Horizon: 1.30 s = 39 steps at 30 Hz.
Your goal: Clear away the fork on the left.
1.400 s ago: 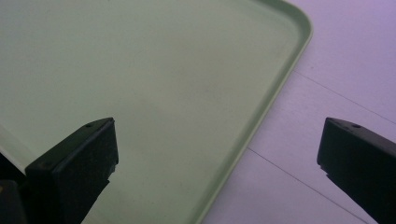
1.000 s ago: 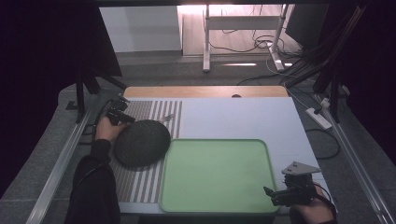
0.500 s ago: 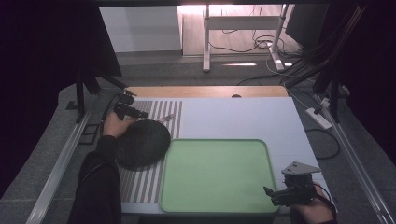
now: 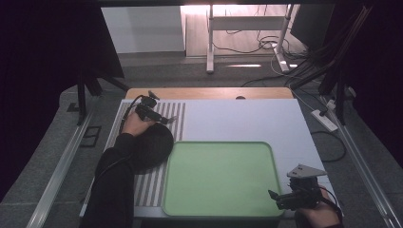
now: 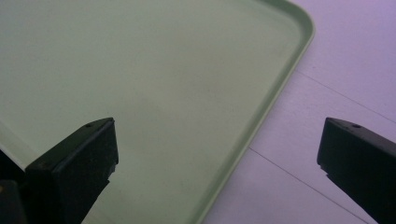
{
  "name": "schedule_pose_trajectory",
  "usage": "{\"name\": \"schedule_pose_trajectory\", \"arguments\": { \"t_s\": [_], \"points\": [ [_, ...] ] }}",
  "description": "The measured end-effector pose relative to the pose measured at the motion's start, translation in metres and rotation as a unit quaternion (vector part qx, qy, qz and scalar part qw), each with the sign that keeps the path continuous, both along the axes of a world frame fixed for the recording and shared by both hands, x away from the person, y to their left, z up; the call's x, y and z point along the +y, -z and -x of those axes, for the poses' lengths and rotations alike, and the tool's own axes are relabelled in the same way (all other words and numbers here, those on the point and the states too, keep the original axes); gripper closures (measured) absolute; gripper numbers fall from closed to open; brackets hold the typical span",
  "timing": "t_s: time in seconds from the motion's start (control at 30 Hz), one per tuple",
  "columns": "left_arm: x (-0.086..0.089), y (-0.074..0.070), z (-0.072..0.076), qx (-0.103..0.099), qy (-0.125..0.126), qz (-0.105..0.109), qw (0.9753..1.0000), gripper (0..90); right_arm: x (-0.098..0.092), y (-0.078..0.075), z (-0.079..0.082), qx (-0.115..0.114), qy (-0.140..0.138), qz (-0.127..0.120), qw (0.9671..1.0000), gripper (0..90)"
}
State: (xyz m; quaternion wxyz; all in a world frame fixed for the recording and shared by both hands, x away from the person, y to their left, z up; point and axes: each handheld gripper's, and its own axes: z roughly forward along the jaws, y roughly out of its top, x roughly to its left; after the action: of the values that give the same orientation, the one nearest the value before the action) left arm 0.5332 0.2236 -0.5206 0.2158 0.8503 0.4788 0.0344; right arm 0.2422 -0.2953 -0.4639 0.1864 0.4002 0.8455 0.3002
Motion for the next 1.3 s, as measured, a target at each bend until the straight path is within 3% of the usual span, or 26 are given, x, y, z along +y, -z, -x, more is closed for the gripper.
{"name": "schedule_pose_trajectory", "arguments": {
  "t_s": [0.1,0.23,0.3,0.43,0.8,0.9,1.0,1.1,1.2,1.3],
  "points": [
    [-0.006,0.005,-0.004,0.008,0.003,-0.012,0.9999,0.0,0.000,0.000,0.000,0.000,0.000,0.000,1.0000,0.0],
    [-0.009,0.005,-0.005,0.003,0.012,-0.030,0.9995,0.0,0.000,0.000,0.000,0.000,0.000,-0.001,1.0000,0.0],
    [-0.010,0.007,-0.005,-0.002,0.014,-0.060,0.9981,0.0,0.000,0.000,0.000,0.000,-0.001,0.000,1.0000,0.0],
    [-0.004,0.006,-0.006,-0.004,0.010,-0.056,0.9984,0.9,0.000,0.000,0.000,0.000,-0.001,0.000,1.0000,0.0],
    [0.027,0.000,-0.002,-0.020,0.004,-0.044,0.9988,32.9,0.000,0.000,0.000,0.000,-0.002,0.001,1.0000,0.0],
    [0.034,-0.002,0.002,-0.024,0.002,-0.042,0.9988,50.6,0.000,0.000,0.000,0.002,-0.002,0.002,1.0000,0.0],
    [0.041,-0.003,0.005,-0.025,0.012,-0.038,0.9989,77.3,0.000,0.000,0.000,0.002,-0.003,0.003,1.0000,0.0],
    [0.044,-0.002,0.008,-0.033,0.025,-0.032,0.9986,82.9,0.001,0.000,0.000,0.002,-0.004,0.004,1.0000,0.0],
    [0.047,-0.002,0.006,-0.022,0.031,-0.023,0.9990,84.6,0.001,0.000,0.000,0.003,-0.004,0.004,1.0000,0.0],
    [0.045,-0.003,0.007,-0.032,0.041,-0.041,0.9978,84.8,0.001,0.000,0.000,0.002,-0.004,0.004,1.0000,0.0]
  ]
}}
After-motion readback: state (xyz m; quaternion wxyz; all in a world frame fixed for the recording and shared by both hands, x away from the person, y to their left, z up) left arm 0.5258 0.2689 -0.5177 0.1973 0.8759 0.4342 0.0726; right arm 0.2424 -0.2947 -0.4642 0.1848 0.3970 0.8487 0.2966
